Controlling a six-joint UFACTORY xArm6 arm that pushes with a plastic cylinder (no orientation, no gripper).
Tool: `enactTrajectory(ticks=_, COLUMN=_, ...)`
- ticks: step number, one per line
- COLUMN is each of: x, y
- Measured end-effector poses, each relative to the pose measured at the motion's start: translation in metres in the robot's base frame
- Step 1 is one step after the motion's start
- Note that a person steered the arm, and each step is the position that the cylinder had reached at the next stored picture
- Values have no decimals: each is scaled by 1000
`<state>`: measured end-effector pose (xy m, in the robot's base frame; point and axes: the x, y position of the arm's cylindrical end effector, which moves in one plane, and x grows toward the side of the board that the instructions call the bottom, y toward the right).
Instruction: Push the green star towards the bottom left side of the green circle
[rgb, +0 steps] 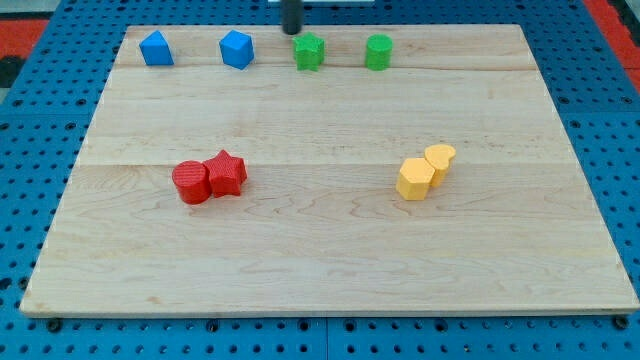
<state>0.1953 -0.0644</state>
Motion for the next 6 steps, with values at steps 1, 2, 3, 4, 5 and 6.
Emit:
enactTrajectory(ticks=1, x=11, y=4)
enactTrajectory(ticks=2, x=32, y=5)
enactTrajectory(ticks=3, x=48, y=31)
enactTrajectory(ticks=4, x=48, y=109)
enactTrajectory(ticks=5, x=45, y=132)
enactTrajectory(ticks=6, x=11, y=104)
